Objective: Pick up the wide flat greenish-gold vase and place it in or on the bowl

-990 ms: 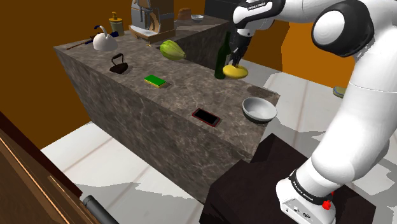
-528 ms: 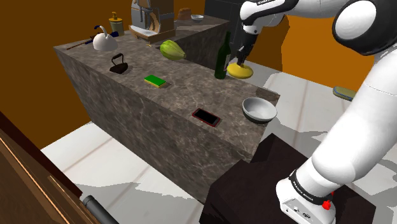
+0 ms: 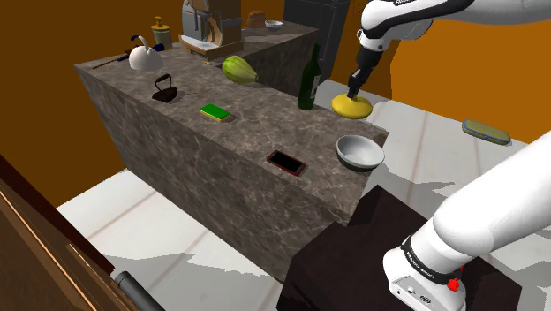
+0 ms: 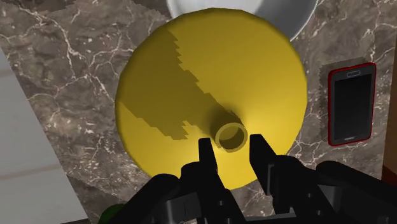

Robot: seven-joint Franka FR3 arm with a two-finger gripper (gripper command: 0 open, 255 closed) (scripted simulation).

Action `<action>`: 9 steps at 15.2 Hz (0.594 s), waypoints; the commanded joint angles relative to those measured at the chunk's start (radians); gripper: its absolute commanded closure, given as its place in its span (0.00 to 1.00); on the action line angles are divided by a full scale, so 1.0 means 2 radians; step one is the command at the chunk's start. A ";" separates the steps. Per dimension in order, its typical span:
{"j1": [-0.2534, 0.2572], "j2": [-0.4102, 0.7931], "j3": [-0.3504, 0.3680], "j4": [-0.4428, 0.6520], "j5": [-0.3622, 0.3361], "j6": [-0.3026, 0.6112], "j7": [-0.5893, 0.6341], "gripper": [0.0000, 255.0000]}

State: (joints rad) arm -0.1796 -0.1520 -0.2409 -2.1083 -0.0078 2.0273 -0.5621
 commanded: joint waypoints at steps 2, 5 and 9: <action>-0.004 -0.062 0.003 -0.055 -0.015 -0.005 0.007 1.00; -0.012 -0.124 0.005 -0.103 -0.029 -0.019 0.010 1.00; -0.023 -0.191 0.008 -0.155 -0.042 -0.034 0.012 1.00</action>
State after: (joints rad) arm -0.2197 -0.5067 -0.2245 -2.3843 -0.0848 1.9544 -0.5380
